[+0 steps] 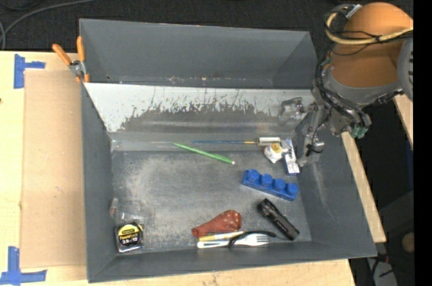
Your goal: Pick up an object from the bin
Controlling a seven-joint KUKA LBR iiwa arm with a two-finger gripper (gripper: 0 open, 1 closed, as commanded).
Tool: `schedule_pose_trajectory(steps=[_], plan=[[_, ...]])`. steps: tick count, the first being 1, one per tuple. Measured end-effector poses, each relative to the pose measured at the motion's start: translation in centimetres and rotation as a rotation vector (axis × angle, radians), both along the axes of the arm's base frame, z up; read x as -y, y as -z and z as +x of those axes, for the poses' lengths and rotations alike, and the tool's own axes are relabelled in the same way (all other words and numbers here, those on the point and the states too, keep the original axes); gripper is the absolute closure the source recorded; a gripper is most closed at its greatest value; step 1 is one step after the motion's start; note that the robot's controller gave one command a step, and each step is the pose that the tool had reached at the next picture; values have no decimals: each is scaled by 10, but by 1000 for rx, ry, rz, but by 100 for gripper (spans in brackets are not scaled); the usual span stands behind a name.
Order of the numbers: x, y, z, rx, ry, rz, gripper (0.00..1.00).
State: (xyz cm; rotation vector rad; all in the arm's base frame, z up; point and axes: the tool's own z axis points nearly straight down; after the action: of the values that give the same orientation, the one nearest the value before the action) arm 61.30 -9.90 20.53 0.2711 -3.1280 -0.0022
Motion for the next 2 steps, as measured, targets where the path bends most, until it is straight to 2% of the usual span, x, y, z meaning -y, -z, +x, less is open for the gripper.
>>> schedule_pose_trajectory(steps=[1,2], plan=[[-2,10,-10,14,-128,-2,0],[-22,18,-10,1,-208,1,0]])
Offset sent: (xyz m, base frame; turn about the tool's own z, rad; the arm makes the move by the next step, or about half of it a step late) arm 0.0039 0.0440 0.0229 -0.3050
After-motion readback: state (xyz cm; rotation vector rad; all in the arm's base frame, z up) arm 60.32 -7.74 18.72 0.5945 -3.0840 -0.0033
